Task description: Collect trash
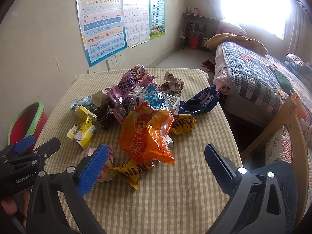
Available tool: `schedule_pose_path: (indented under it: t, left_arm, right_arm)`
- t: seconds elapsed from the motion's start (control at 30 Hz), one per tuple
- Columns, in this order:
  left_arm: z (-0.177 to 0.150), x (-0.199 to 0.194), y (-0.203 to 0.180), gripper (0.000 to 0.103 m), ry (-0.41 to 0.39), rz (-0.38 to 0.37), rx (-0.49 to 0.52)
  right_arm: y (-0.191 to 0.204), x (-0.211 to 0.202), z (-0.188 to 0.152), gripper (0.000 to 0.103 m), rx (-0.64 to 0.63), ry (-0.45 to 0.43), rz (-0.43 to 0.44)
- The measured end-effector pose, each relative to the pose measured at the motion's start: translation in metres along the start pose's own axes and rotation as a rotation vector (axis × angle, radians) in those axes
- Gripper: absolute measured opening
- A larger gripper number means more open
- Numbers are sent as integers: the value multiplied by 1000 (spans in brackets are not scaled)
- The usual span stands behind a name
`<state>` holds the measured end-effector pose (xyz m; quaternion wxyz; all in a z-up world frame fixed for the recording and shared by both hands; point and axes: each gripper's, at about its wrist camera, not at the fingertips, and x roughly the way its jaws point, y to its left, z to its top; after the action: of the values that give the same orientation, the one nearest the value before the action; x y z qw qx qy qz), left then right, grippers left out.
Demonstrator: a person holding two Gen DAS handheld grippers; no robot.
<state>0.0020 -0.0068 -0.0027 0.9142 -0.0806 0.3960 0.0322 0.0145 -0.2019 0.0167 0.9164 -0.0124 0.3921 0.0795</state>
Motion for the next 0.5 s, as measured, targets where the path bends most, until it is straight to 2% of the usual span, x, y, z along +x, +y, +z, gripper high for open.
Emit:
schedule_pose_path:
  t: [0.5]
  left_arm:
    - [11,0,-1,98,38,-23,-4]
  right_arm:
    - [-6,5,12,96,8,52,28]
